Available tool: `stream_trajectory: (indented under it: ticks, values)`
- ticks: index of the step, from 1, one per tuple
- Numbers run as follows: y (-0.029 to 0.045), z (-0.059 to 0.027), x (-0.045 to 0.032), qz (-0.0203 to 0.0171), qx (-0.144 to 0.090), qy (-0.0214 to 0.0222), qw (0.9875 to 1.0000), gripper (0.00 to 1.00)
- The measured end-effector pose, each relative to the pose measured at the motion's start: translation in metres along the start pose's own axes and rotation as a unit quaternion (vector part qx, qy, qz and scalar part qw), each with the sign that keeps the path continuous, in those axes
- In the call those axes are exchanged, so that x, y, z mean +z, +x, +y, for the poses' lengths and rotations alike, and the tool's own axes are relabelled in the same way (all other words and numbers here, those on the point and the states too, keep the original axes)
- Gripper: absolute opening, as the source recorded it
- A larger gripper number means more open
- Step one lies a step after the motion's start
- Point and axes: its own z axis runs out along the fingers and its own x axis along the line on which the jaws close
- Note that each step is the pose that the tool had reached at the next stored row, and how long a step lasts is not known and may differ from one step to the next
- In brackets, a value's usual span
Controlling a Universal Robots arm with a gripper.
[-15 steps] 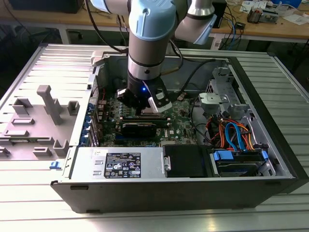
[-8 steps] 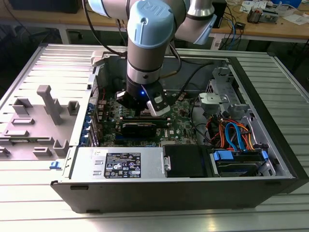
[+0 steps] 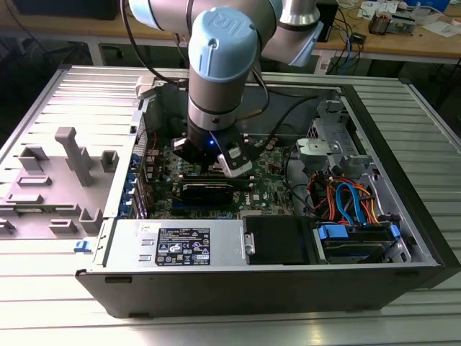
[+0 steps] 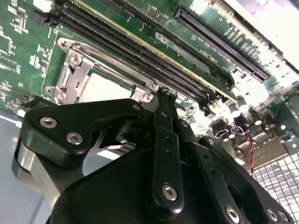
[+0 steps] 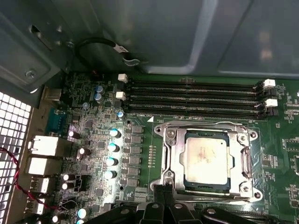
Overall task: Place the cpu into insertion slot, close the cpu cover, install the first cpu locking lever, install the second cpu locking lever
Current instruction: 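Install the second cpu locking lever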
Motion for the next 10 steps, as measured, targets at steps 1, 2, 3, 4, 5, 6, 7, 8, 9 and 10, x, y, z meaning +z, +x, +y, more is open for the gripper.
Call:
stream_trajectory:
  ticks: [1, 2, 3, 4, 5, 6, 7, 8, 9, 10]
  values:
    - [0.0001, -0.0013, -0.0003, 0.0001, 0.0, 0.0, 1.0, 0.11]
    - [0.0003, -0.0031, -0.0008, 0.0003, -0.001, 0.0001, 1.0, 0.11]
    - [0.0003, -0.004, -0.001, 0.0003, -0.001, 0.0001, 1.0, 0.11]
    - [0.0004, -0.0044, -0.0011, 0.0004, -0.001, 0.0001, 1.0, 0.11]
    - [0.0005, -0.0047, -0.0011, 0.0004, -0.001, 0.0001, 1.0, 0.11]
    - [0.0004, -0.0047, -0.0011, 0.0004, -0.002, 0.0001, 1.0, 0.11]
    - [0.0002, -0.0049, -0.0011, 0.0005, -0.002, 0.0001, 1.0, 0.11]
    - [-0.0004, -0.0051, -0.0009, 0.0006, -0.002, 0.0002, 1.0, 0.11]
    - [-0.0006, -0.0052, -0.0005, 0.0005, -0.002, 0.0002, 1.0, 0.11]
    - [-0.0006, -0.0053, 0.0, 0.0005, -0.002, 0.0001, 1.0, 0.11]
